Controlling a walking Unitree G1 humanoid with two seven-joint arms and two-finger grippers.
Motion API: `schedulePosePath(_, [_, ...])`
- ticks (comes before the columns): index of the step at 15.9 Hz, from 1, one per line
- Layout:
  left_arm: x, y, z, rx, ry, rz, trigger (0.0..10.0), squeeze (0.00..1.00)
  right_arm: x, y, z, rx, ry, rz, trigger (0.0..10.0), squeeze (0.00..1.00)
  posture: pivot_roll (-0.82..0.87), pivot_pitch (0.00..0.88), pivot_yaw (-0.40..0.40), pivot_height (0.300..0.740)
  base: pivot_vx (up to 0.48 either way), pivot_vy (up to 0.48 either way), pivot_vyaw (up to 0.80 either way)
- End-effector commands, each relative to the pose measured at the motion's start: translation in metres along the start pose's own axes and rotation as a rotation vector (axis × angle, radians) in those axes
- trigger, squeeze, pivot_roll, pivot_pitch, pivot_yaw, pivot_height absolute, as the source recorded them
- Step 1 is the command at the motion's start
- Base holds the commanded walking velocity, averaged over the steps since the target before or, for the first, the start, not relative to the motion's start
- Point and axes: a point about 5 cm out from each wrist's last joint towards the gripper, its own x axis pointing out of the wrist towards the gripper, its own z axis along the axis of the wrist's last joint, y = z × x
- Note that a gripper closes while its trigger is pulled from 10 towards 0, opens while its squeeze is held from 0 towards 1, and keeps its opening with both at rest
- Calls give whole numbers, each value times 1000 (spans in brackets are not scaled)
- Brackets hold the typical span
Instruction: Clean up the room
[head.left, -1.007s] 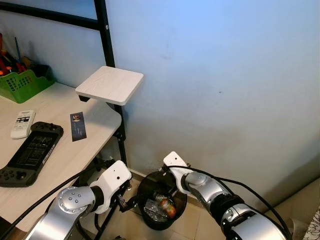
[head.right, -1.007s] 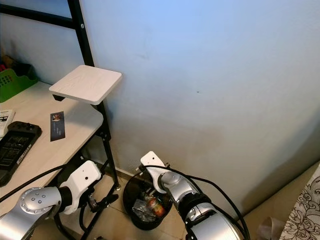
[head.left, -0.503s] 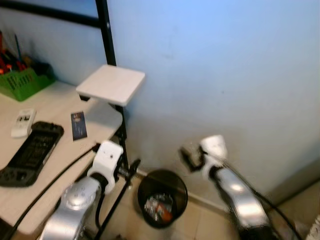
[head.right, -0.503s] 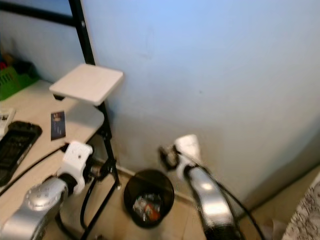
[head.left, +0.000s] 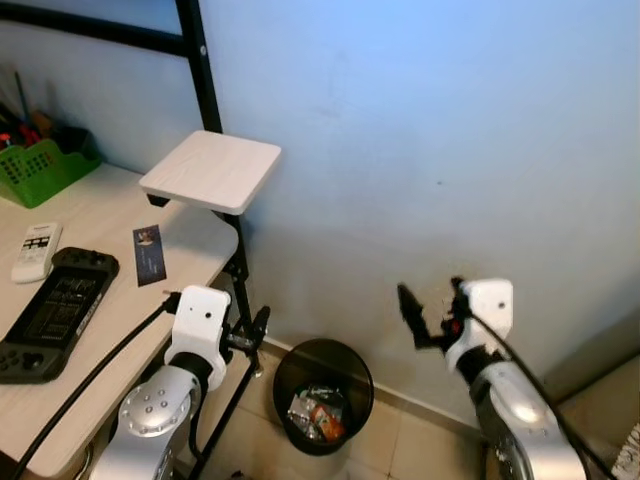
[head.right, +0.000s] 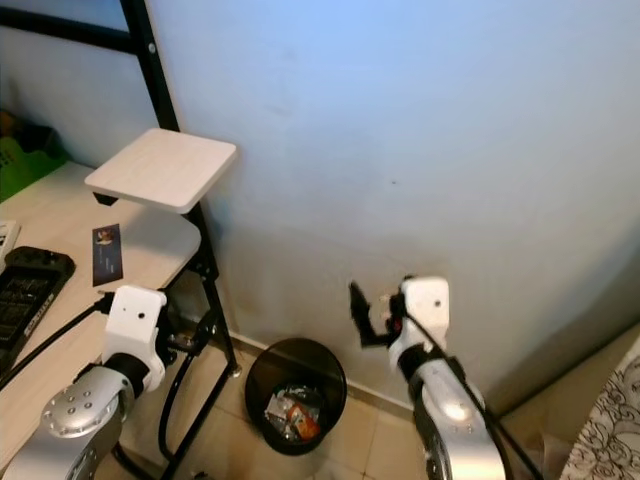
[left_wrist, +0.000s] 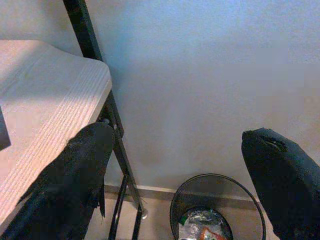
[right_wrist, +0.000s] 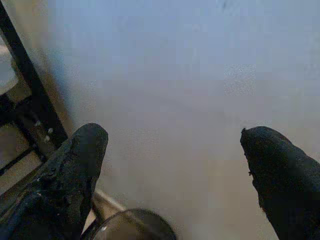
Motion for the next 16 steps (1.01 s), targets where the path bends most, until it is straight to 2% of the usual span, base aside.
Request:
schedulePosePath(1, [1,2,4,8,-15,8,10000,0,-3,3,4,13,-2,6,10000,0,0,0,12,740,0,0,0])
schedulePosePath(5, [0,3,3,21,-4,16,10000,0,-4,0,4,-14,40,-23,10000,0,0,0,16,740,0,0,0])
schedulePosePath(16, [-8,0,-2,25,26,3,10000,0,-12,-4,4,3,52,-75,10000,0,12,0,5,740,0,0,-800])
